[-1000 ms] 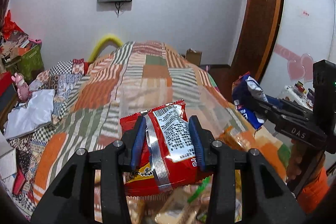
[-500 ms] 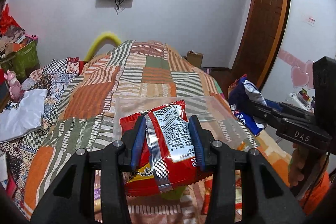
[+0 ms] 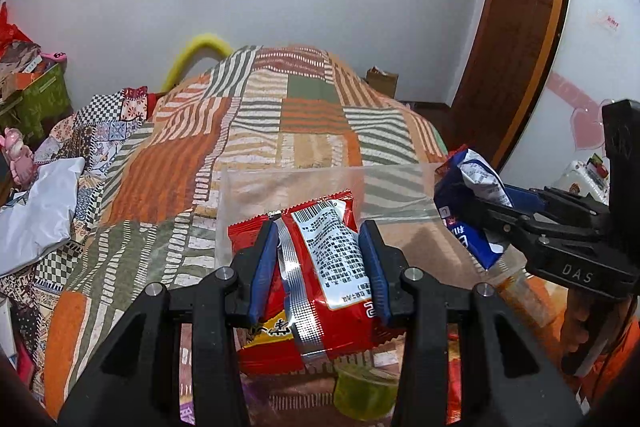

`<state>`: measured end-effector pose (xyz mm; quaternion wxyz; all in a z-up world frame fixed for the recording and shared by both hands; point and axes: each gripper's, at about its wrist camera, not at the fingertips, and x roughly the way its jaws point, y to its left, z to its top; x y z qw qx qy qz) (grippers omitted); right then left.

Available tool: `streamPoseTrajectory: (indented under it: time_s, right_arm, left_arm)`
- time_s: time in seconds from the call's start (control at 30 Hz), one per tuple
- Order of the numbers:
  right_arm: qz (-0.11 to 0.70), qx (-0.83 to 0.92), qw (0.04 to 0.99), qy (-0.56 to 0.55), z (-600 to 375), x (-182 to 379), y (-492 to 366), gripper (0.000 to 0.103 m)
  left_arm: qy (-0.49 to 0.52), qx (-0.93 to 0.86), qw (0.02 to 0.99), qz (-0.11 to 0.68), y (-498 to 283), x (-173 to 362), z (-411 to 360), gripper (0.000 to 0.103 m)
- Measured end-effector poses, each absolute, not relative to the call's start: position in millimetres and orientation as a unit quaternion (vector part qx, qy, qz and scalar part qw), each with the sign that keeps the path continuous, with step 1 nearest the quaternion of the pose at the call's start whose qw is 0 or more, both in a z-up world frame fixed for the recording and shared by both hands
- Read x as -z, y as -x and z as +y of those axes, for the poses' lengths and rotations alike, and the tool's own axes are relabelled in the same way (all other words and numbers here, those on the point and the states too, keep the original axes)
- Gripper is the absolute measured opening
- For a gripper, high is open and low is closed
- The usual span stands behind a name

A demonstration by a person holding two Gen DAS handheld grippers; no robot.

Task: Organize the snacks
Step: 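Carry both packs into the clear box and open both grippers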

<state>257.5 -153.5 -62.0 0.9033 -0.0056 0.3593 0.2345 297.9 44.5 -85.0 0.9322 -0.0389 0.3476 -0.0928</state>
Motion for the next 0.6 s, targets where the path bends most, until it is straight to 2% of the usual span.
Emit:
streamPoseTrajectory:
  time_s: [0.6]
  right_arm:
    - [0.422, -0.235, 0.873, 0.063, -128.0, 91.9, -275.7, 0.043]
  left_arm:
    - [0.009, 0.078, 0.922, 0.379, -319.7, 106.4, 32.7, 0.041]
